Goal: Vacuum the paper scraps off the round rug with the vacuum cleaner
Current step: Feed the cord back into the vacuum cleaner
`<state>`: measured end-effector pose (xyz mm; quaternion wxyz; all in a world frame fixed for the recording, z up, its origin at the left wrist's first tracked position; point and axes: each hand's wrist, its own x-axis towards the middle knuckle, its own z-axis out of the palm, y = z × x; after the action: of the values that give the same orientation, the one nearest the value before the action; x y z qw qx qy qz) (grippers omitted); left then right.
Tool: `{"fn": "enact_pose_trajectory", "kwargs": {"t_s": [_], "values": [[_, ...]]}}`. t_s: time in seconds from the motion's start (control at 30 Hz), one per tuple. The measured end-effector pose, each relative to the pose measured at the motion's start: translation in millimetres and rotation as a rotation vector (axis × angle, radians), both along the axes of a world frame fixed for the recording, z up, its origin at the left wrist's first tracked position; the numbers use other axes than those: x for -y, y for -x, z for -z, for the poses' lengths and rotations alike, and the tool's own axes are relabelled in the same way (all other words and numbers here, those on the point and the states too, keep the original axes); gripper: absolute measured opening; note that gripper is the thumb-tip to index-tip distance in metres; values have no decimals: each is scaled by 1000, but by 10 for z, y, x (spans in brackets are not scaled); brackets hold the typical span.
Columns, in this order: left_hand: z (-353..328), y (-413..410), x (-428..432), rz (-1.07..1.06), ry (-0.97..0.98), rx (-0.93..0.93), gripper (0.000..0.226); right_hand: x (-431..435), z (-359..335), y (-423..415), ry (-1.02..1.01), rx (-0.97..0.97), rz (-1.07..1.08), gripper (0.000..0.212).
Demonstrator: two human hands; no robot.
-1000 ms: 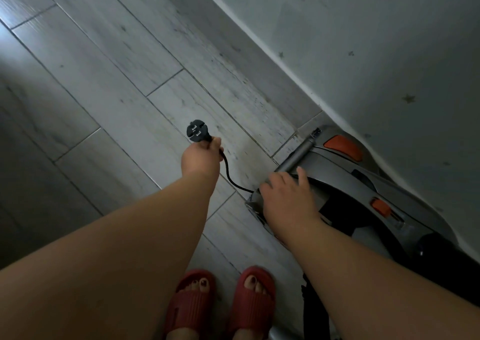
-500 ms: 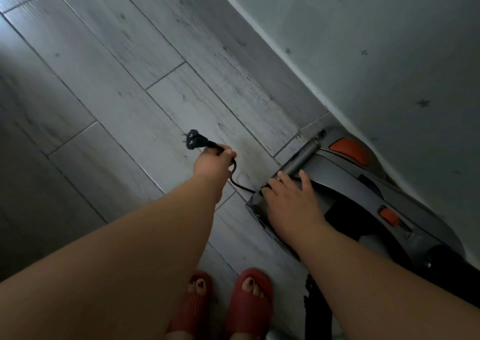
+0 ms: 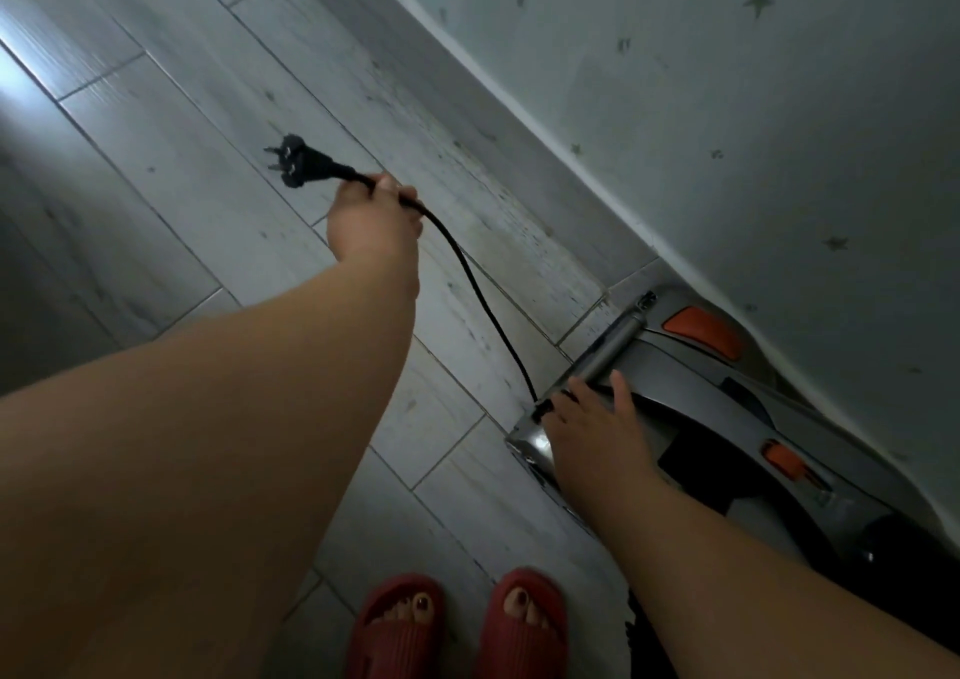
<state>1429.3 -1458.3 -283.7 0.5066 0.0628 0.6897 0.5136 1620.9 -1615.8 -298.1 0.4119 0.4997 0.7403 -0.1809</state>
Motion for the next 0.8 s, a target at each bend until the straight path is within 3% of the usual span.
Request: {"fn": "enact_pose_trajectory", "kwargs": {"t_s": [0.27,0.53,0.67,0.8], "values": [[214,-148,324,33,89,150,12,11,29,47,-31,-9,12,55],[185,-277,592,-136,181,497,21,187,-140,-116,-20,-25,86,64],[224,-316,759,-9,155,442,33,283,-235,-194,-28,-2,107,65],[185,-350,835,-70,183,465,22,339,-293,-239,-10,29,100,67]]}}
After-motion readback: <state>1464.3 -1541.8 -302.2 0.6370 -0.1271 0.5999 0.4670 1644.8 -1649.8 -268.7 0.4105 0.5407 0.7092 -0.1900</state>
